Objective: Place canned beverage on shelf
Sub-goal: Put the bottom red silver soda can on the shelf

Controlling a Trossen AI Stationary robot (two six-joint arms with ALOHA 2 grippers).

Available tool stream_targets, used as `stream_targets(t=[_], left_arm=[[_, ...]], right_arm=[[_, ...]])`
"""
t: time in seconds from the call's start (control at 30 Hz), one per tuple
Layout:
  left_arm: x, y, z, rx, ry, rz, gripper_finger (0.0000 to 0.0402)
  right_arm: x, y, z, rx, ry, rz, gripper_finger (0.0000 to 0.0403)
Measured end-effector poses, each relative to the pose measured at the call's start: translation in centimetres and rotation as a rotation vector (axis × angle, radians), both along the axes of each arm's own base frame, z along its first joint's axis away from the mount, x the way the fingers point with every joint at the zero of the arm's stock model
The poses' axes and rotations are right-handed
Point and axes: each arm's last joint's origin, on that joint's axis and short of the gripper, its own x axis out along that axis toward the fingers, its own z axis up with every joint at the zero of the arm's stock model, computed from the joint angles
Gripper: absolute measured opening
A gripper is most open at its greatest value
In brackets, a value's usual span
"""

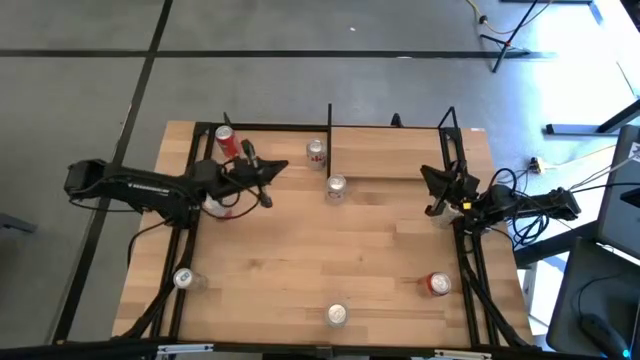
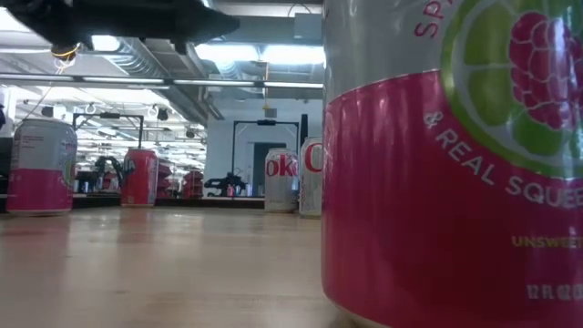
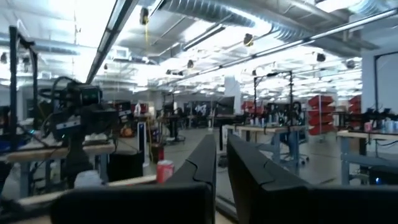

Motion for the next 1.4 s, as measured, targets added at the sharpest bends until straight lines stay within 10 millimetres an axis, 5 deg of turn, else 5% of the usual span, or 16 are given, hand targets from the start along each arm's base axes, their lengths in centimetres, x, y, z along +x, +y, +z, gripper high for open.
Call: stream_targets(t=[0.17,0.4,0.7,0.87,1.13,1.4], left_arm=[[2.9,0.6,0.3,0.021,0.093,-0.015,0.0031],[7.0,1.6,-0.7,-0.04,0.197,0.055,0.0144],[12.7,3.2,0.6,-0.285,0.526,0.146,0.0276],[14.6,2.8,1.0,-0.317,0.672,0.035,0.0297],[15.2,1.2,1.6,-0.299,0.654,-0.016,0.0299],[15.6,2.1,5.9,-0.379,0.611,-0.102,0.0299]], right_arm=[[-0.3,-0.6,1.1,-0.044,-0.053,-0.003,0.0028],[-0.4,-1.2,3.1,-0.16,-0.123,0.039,0.0028],[0.8,-1.7,4.5,-0.23,-0.091,0.084,0.0028],[1.8,-1.7,4.6,-0.242,-0.038,0.137,0.0028],[2.4,-1.8,4.1,-0.227,0.018,0.143,0.0028],[2.3,-1.8,4.2,-0.228,0.006,0.143,0.0028]])
